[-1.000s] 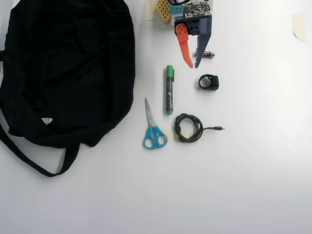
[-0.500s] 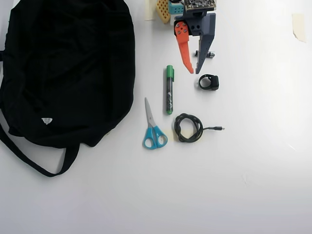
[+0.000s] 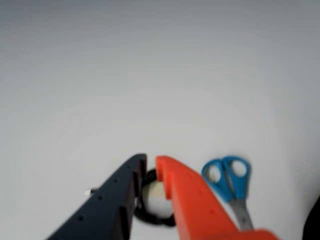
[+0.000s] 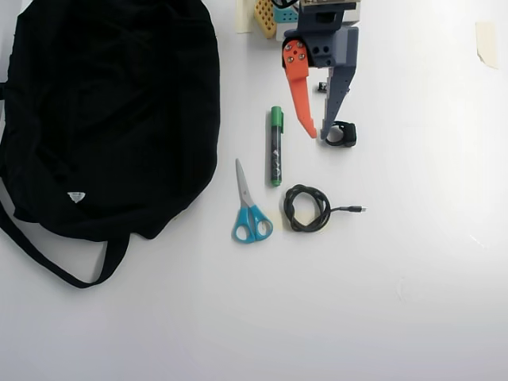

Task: Put the green marker into the black bag

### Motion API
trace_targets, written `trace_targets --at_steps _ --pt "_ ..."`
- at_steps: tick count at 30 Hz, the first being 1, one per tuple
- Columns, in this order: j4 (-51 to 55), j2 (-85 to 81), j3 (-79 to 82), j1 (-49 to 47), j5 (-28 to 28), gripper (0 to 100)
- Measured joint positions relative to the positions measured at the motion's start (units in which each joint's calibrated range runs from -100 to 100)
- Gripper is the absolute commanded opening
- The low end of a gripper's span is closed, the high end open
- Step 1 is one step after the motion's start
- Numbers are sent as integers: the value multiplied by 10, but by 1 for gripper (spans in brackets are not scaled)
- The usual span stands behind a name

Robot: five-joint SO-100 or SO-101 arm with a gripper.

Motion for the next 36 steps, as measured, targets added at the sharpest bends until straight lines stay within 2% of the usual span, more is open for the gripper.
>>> trace_targets --at_steps 7,20,30,36 --pt "-71 36 -2 4 24 2" --pt "-251 125 -11 4 25 2" --pt "-259 198 -128 12 25 2" --pt "-259 205 -142 15 25 2"
